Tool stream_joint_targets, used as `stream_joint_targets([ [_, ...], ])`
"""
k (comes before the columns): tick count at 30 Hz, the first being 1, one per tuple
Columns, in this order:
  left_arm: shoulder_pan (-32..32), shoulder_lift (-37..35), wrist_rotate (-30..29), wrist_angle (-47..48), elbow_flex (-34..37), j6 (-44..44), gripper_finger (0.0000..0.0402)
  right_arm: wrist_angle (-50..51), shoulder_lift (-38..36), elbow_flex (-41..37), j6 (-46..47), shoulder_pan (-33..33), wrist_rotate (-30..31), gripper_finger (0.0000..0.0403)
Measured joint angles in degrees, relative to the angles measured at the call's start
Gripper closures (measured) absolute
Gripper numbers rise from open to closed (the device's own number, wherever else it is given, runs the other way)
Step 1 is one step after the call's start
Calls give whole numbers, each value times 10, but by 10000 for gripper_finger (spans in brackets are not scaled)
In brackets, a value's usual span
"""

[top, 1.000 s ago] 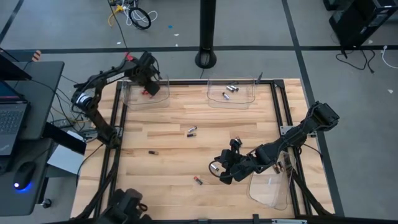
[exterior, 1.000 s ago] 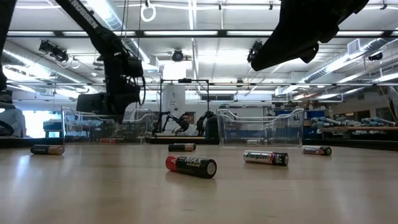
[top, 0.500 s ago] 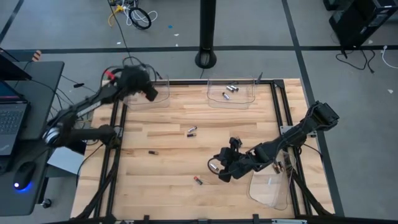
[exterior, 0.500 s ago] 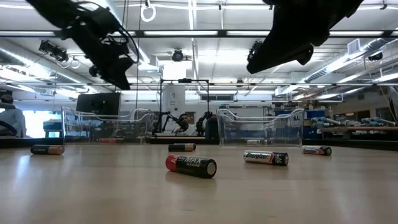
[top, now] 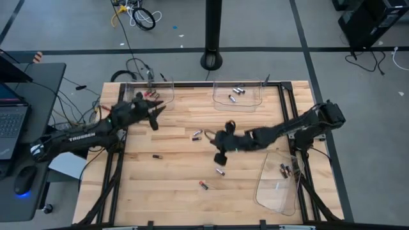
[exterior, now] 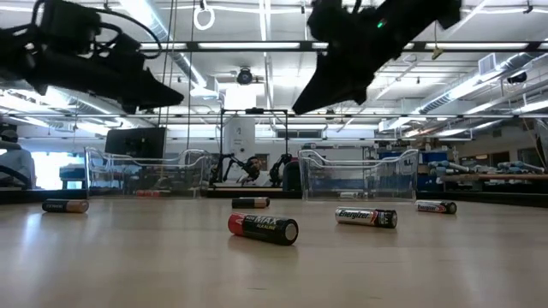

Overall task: Sort batteries
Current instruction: Put the silver battery into the top right transparent bin

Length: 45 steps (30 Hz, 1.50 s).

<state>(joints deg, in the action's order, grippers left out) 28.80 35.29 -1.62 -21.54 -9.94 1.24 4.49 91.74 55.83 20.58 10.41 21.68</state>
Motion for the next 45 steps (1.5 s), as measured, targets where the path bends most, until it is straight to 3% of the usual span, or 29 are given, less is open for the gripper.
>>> stream_joint_targets([
  [6, -53, -5, 13, -136, 70, 5, 266, -4, 0, 0, -105, -100, -102, 390],
  [13, -71, -5, 13, -171, 91, 36, 266, -37, 12, 1, -190, -177, -180, 351],
  [17, -72, -5, 13, -181, 91, 47, 266, -55, 54, 0, -225, -203, -222, 325],
  [30, -75, -3, 8, -164, 91, 45, 266, -40, 189, 84, -294, -236, -287, 278],
  [45, -75, -3, 11, -162, 91, 62, 266, -2, 219, 126, -363, -230, -331, 238],
])
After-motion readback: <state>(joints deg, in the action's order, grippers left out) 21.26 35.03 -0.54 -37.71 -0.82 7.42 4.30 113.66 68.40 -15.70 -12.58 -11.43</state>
